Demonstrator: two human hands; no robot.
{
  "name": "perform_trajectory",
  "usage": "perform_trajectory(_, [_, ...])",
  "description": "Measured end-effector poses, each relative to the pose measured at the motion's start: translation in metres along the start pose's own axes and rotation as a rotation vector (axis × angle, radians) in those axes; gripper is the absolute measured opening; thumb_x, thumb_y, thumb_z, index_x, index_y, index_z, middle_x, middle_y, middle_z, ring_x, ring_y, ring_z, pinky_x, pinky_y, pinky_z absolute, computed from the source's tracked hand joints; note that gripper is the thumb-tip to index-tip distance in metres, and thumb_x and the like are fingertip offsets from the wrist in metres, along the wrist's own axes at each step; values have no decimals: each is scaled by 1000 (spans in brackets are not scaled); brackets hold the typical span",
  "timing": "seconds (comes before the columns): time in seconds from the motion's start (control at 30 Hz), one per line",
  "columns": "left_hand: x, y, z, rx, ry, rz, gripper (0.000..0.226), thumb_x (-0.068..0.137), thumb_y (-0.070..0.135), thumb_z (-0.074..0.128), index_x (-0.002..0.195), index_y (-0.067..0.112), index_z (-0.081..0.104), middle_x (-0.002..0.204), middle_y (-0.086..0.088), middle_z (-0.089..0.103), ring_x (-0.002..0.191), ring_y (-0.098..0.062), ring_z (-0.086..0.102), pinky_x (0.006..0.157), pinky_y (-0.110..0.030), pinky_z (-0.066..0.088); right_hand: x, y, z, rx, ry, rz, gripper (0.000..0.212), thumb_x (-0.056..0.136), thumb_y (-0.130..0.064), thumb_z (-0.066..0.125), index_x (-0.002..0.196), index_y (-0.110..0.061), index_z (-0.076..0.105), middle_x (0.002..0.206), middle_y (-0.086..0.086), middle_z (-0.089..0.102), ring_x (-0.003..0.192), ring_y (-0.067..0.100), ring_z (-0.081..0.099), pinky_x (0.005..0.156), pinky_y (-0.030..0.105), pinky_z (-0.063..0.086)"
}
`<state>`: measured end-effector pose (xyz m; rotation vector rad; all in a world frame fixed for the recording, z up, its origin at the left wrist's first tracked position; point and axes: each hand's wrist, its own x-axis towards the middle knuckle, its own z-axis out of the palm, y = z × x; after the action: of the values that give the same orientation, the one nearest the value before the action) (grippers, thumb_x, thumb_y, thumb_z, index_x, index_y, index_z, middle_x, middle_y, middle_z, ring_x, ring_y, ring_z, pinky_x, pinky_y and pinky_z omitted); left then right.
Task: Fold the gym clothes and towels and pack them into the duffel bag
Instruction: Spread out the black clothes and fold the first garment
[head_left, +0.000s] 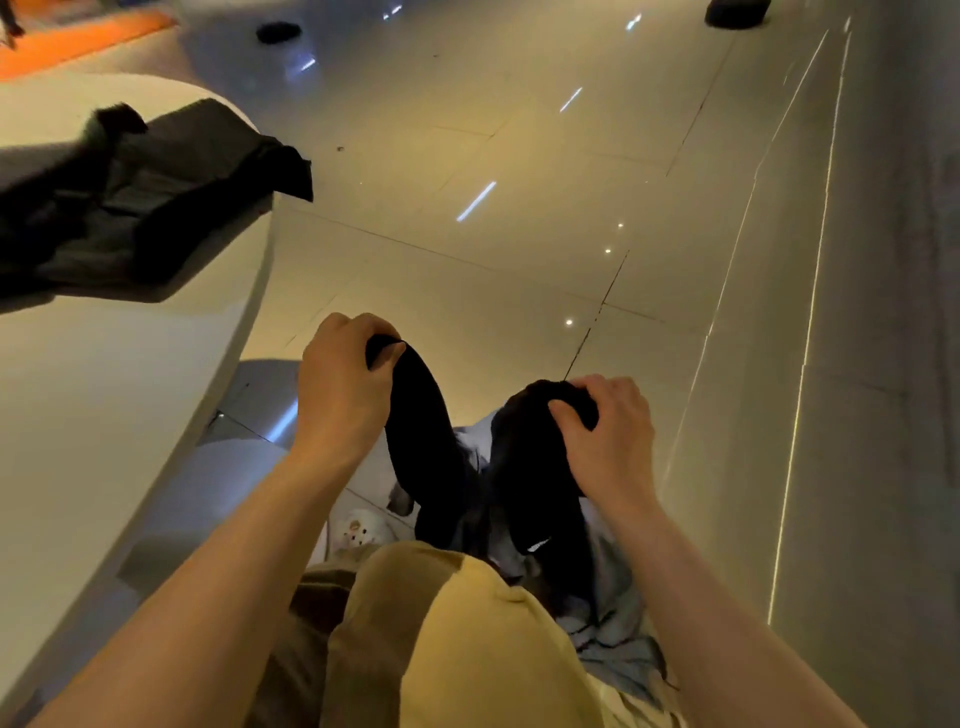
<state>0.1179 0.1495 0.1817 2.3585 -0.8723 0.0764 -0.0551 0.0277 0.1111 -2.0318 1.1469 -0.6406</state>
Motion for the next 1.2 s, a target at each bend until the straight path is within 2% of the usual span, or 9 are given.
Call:
perform_trajectory(0.17, [3, 40, -38, -70, 84, 118, 12, 93, 16, 59, 100, 12, 68, 96, -6, 55, 87, -24, 53, 79, -32, 43, 12, -55, -59, 195, 137, -142, 14, 89, -21, 61, 103, -18, 60, 104, -9, 45, 99, 10, 46, 87, 18, 35])
perform_trajectory(0.23, [6, 58, -58, -98, 151, 176, 13, 92, 16, 60, 100, 13, 69, 94, -3, 54, 83, -17, 49, 72, -17, 38, 13, -71, -80, 249, 176, -196, 10, 90, -19, 59, 100, -21, 57, 101, -8, 51, 92, 8, 48, 76, 12, 34])
perform_trajectory(0.3, [9, 74, -75, -115, 207, 218, 14, 92, 16, 60, 101, 13, 70, 93, -1, 56, 83, -13, 47, 67, -7, 31, 13, -80, -95, 289, 180, -194, 9, 92, -20, 58, 98, -23, 53, 97, -7, 56, 89, 10, 50, 72, 18, 37])
perform_trajectory(0.43, [12, 90, -96, -104, 161, 293, 14, 90, 14, 62, 100, 12, 72, 96, -5, 61, 91, -22, 56, 78, -24, 38, 5, -83, -111, 323, 188, -104, 6, 93, -19, 56, 96, -21, 51, 83, -15, 53, 83, 12, 52, 60, 16, 36])
perform_trajectory(0.67, [31, 130, -144, -194, 235, 392, 12, 88, 14, 65, 96, 12, 73, 96, -7, 68, 89, -26, 63, 82, -39, 52, -4, -123, -152, 344, 280, -226, 7, 96, -23, 52, 101, -25, 47, 85, -23, 48, 76, -7, 48, 56, 1, 34])
perform_trajectory(0.77, [40, 136, -166, -109, 213, 430, 13, 89, 14, 65, 99, 10, 72, 100, -8, 68, 94, -25, 62, 83, -34, 50, -3, -142, -163, 317, 247, -203, 7, 97, -23, 51, 104, -22, 49, 89, -12, 51, 78, 5, 48, 57, 10, 33])
perform_trajectory(0.9, [52, 133, -216, -89, 324, 422, 14, 90, 16, 63, 101, 12, 71, 105, -7, 66, 99, -23, 58, 78, -26, 40, 2, -183, -173, 355, 261, -229, 15, 98, -23, 50, 111, -16, 51, 96, -5, 52, 89, 14, 49, 74, 25, 36])
perform_trajectory(1.07, [64, 111, -304, -39, 508, 377, 17, 92, 20, 61, 106, 14, 69, 109, -9, 61, 104, -25, 52, 77, -23, 30, -3, -280, -164, 398, 280, -496, 15, 98, -21, 48, 112, -15, 50, 100, -2, 55, 92, 16, 50, 79, 27, 38])
perform_trajectory(1.2, [66, 63, -395, -23, 685, 283, 16, 90, 19, 63, 103, 15, 72, 108, -10, 66, 103, -26, 57, 78, -24, 36, -14, -377, -140, 470, 227, -683, 6, 99, -18, 48, 104, -19, 45, 99, -2, 54, 91, 12, 50, 71, 13, 41])
